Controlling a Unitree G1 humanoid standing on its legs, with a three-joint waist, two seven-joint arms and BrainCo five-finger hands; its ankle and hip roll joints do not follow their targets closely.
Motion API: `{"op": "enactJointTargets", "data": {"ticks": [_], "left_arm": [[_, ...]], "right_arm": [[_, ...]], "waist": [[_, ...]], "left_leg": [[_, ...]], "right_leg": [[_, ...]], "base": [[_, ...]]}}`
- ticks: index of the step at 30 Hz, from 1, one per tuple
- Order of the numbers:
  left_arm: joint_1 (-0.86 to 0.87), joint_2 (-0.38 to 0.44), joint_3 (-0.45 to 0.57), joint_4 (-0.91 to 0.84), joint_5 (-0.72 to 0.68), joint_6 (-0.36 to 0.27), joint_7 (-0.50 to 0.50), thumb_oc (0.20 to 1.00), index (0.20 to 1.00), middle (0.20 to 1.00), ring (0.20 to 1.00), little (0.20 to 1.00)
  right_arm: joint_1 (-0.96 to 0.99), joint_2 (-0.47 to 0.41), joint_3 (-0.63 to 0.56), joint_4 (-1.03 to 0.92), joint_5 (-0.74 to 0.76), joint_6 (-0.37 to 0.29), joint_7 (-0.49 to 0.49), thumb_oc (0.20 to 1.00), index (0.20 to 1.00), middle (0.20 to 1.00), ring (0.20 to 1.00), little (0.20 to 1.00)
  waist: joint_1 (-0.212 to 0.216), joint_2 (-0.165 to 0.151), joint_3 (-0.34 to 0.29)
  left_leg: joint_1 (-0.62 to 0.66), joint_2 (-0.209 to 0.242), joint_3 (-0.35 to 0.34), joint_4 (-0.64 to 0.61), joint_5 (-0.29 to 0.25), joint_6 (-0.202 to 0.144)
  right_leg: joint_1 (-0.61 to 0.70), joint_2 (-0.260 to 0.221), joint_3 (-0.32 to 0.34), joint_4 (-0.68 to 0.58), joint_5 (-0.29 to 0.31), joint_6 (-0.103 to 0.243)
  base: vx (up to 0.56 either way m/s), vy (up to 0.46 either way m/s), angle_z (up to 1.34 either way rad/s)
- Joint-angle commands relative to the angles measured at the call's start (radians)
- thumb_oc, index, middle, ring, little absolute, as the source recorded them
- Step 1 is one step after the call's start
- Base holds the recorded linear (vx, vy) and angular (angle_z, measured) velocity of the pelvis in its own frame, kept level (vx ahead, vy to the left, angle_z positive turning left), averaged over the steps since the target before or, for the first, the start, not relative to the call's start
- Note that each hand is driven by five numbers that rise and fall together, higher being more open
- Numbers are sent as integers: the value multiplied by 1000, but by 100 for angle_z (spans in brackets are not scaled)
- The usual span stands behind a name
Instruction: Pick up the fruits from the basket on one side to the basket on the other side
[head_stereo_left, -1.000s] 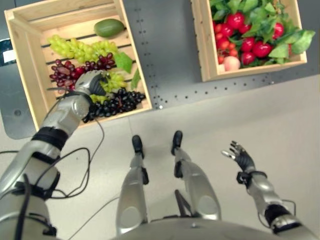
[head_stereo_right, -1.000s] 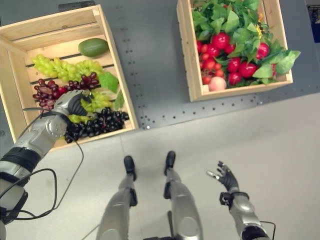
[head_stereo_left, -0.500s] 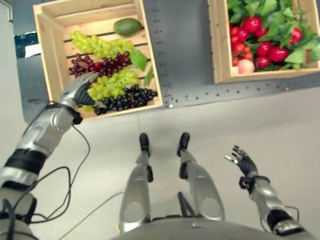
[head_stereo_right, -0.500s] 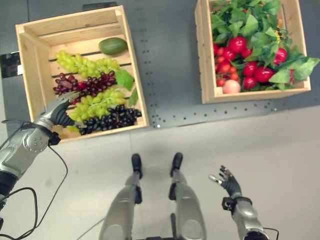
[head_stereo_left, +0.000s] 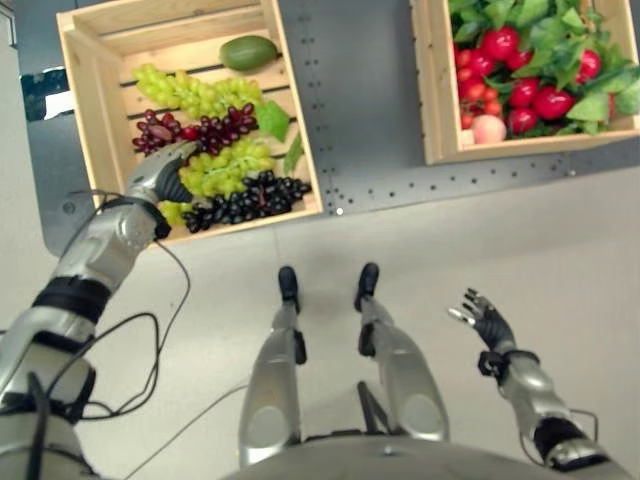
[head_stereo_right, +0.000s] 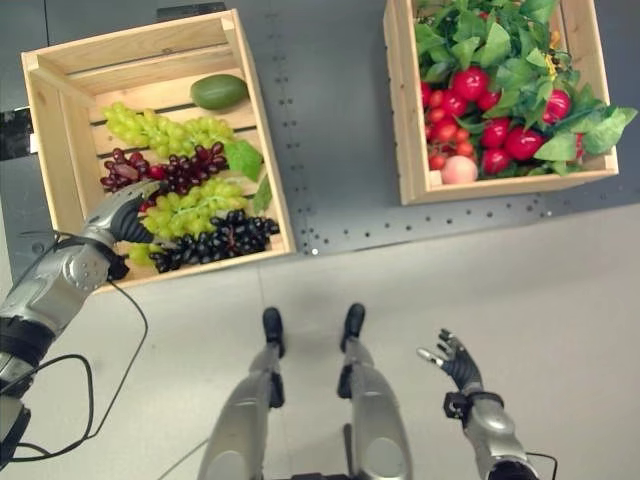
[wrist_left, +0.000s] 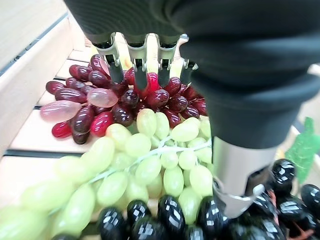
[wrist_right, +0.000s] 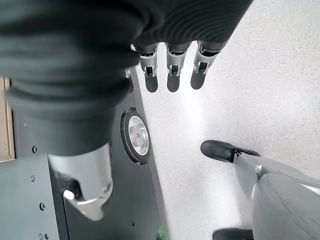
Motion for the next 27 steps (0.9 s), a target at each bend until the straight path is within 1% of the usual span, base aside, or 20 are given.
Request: {"op": "enactJointTargets", "data": {"ticks": [1, 11, 16, 27], "left_arm": [[-57, 4, 24, 41, 20, 1, 39, 1000, 1000, 1000, 1000, 1000], [-171, -3, -63, 144, 30, 10, 53, 1000, 1000, 1000, 1000, 1000], [-174, -22, -89, 208, 34, 14, 45, 1000, 1000, 1000, 1000, 1000], [-151, -68, -98, 281, 33, 25, 32, 1000, 1000, 1000, 1000, 1000]], "right_arm": [[27, -41, 3, -39, 28, -27, -9, 1000, 1000, 1000, 1000, 1000], [5, -45, 28, -43, 41, -28, -10, 1000, 1000, 1000, 1000, 1000], [4, -47, 28, -62, 55, -32, -12, 1000, 1000, 1000, 1000, 1000], [7, -50, 20, -81, 68, -36, -17, 1000, 1000, 1000, 1000, 1000]], "waist": [[-19, -19, -13], [-39, -29, -12], [-46, -37, -10], [-50, -45, -6]], "left_leg": [[-1, -46, -9, 113, -159, 42], [-27, -41, -3, 120, -160, 44], [-50, -39, -2, 129, -161, 47], [-79, -37, -5, 155, -173, 53]], "right_leg": [[-23, 1, -13, 79, -60, 95], [-52, 6, -8, 87, -56, 99], [-75, 6, -5, 94, -55, 100], [-101, 5, -2, 113, -60, 97]], "base": [[9, 3, -3], [0, 0, 0], [0, 0, 0], [0, 0, 0]]}}
